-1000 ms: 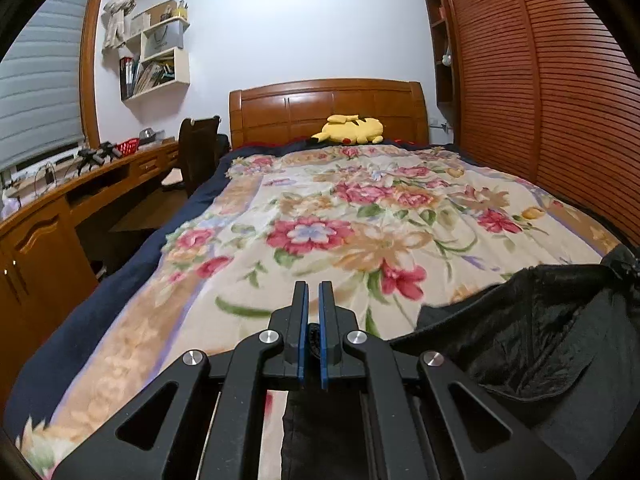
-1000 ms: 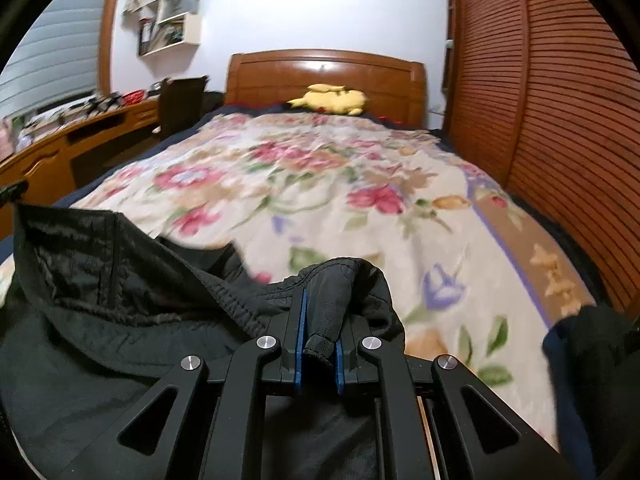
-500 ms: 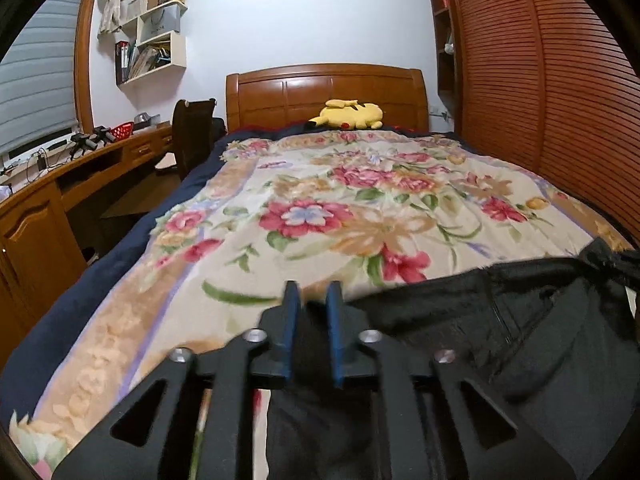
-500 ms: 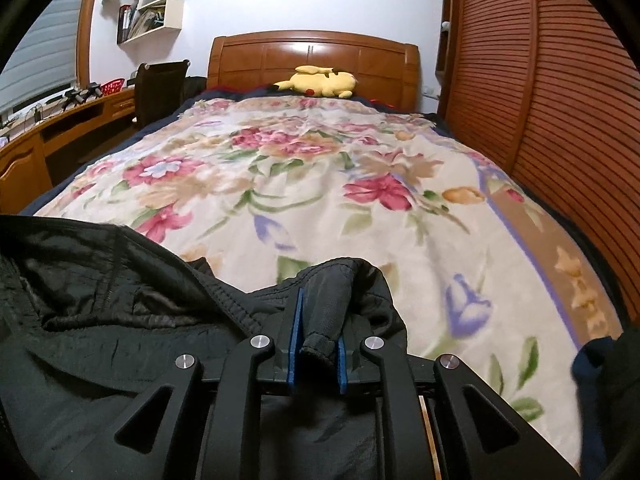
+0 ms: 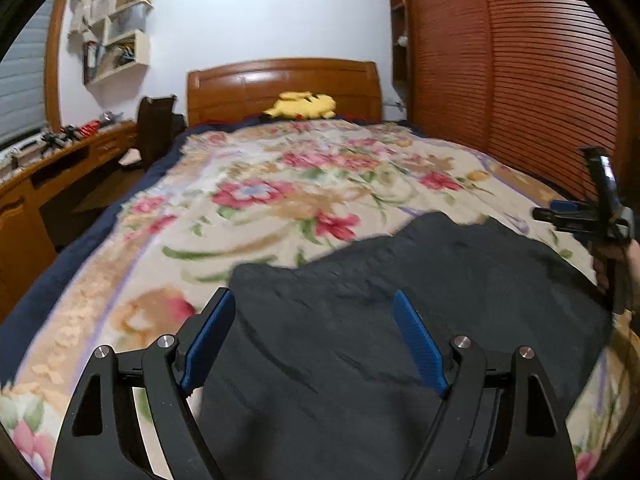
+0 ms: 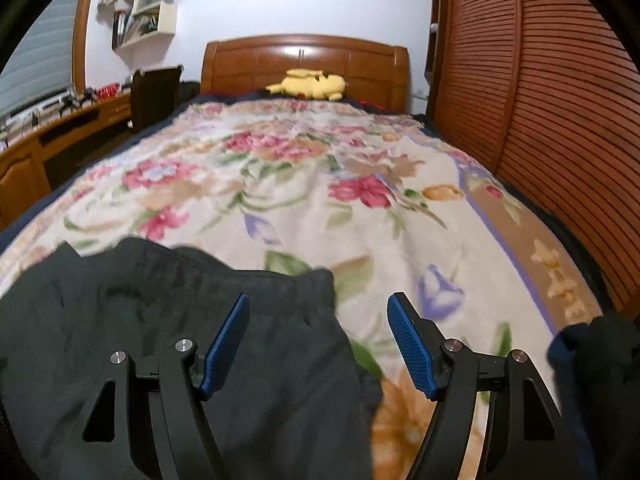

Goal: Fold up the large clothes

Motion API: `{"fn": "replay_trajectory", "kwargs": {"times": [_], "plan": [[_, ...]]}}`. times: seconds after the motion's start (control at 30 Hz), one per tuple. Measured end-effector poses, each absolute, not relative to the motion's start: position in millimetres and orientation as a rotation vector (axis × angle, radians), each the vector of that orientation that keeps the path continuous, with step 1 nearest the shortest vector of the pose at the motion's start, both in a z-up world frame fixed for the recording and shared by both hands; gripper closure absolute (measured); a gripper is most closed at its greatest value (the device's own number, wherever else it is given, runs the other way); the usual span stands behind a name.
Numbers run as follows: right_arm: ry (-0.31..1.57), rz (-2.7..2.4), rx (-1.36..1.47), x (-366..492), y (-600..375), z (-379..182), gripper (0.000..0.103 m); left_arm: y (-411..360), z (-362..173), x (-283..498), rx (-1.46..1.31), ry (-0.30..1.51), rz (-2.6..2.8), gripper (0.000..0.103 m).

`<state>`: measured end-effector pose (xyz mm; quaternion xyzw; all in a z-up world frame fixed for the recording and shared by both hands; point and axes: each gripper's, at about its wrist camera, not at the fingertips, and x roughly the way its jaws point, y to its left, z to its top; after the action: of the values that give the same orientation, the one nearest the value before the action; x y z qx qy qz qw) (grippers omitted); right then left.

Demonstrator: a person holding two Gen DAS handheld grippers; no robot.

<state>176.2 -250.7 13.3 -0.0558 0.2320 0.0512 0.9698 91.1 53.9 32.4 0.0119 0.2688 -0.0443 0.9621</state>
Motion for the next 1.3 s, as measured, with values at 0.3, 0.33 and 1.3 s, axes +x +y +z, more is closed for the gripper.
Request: {"fn": "replay_trajectory", "kwargs": {"times": [0.3, 0.33, 1.3], "plan": [[0.602, 0.130, -0.066, 191.5, -268.2, -4.7, 0.038, 31.9, -2.6, 80.5, 0.036, 0.619, -0.159, 0.021], [0.617, 0.132, -0.060, 195.4, -269.5, -7.0, 0.040, 31.9, -7.1, 79.6, 0.034, 0.626, -0.162, 0.021], [0.529, -0.003, -0.184, 183.7, -252.9, 23.1, 0.075, 36.5, -12.5, 65.4, -0.013, 0.630, -0.240, 0.021]]}}
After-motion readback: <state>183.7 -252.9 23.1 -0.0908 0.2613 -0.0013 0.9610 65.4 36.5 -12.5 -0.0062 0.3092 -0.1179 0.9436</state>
